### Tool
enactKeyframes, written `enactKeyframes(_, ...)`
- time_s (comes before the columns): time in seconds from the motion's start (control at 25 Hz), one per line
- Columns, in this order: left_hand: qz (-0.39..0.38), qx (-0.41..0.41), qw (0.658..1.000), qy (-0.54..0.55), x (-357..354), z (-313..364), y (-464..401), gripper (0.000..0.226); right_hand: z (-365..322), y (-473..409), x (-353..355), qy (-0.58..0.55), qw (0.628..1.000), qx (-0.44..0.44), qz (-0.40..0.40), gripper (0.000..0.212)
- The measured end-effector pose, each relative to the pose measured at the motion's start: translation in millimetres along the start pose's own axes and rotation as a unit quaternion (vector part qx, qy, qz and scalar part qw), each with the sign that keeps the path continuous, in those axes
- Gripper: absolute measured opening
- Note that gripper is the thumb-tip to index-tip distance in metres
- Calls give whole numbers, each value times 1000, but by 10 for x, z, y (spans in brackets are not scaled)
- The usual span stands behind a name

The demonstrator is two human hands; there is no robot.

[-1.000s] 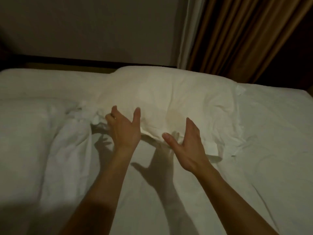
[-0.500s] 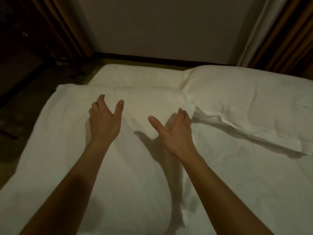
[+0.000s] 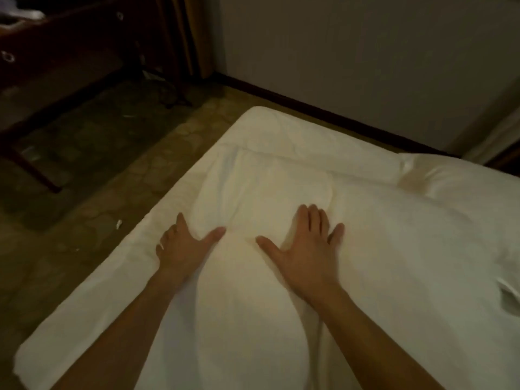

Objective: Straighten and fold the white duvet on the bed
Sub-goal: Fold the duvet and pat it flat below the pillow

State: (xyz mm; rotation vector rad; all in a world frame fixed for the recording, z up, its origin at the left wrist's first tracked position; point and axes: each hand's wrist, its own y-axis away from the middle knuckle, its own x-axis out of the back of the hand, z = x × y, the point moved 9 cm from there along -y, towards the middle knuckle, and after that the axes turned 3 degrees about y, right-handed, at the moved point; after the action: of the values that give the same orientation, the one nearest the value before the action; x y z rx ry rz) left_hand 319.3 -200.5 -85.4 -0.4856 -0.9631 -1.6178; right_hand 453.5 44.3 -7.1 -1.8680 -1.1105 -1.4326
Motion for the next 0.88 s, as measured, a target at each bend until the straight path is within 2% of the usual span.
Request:
enactKeyframes(0.08,-80,66,989,101,-254,-312,-262,157,-3,-53,-190,53,998,4,34,121)
enactKeyframes(0.2,-151,76,971,171,-766,-470,-507,159,-5,-175,-446,87,994,10,61,119)
enactKeyframes(0.4,-139,73,975,159,-1107,-663,-692,158,181,-134,-363,83,994,26,70,115)
enactKeyframes(0.52,-170,68,964,194,-1159,-639,-645,147,841,42,40,144,986,-59,64,128)
enactKeyframes(0.6,-167,67,968,174,-1110,-580,-616,147,1416,168,231,141,980,-140,32,138)
enactKeyframes(0.76,-155,64,978,121,-1046,-505,-561,148,2333,500,300,44,960,-275,-5,152)
enactKeyframes(0.88,-134,71,985,85,-944,-459,-499,142,2939,834,75,-68,925,-374,-20,156)
